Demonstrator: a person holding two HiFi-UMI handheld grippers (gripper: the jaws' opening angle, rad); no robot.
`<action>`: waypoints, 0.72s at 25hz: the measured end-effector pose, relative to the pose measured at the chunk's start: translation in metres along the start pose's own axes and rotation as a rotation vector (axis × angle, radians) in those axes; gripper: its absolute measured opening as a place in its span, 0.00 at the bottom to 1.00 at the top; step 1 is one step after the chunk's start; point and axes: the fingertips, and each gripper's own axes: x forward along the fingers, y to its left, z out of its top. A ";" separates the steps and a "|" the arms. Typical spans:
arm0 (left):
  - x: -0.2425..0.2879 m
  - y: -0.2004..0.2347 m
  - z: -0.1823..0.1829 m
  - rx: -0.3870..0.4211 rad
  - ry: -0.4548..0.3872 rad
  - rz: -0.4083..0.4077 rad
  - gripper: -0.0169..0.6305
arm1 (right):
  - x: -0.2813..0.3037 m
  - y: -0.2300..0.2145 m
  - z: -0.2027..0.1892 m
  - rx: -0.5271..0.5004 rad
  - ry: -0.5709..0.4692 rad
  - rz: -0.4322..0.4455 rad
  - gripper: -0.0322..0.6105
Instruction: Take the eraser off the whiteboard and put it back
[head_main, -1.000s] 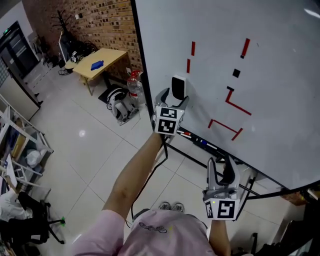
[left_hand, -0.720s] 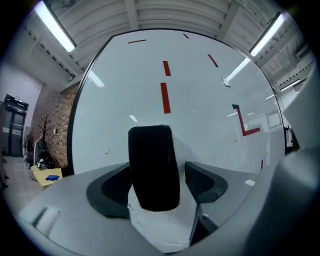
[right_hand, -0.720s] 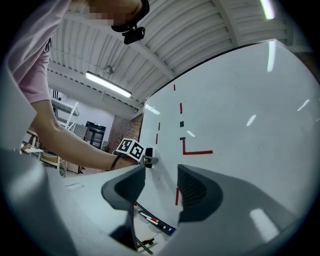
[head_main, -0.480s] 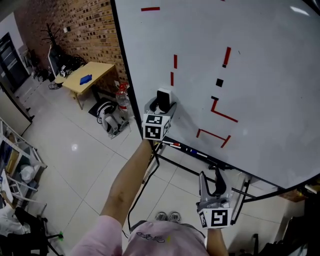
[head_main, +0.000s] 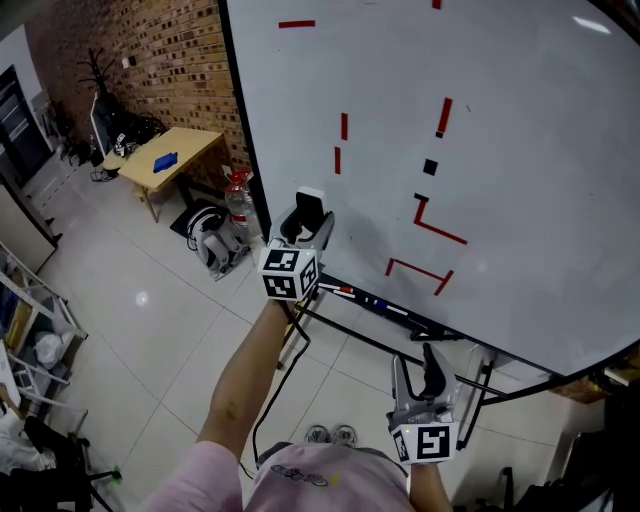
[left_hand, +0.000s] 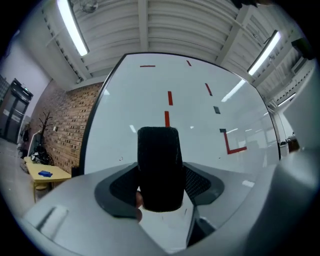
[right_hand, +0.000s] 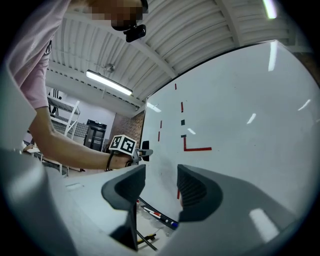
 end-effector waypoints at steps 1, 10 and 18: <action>-0.011 -0.001 0.004 -0.010 -0.020 0.001 0.44 | 0.000 0.002 -0.001 0.006 0.003 0.003 0.35; -0.182 -0.041 0.057 -0.085 -0.217 0.001 0.44 | -0.007 0.029 0.004 0.070 -0.026 0.078 0.35; -0.311 -0.064 0.094 -0.115 -0.339 -0.079 0.44 | -0.058 0.093 0.021 0.050 -0.038 0.065 0.35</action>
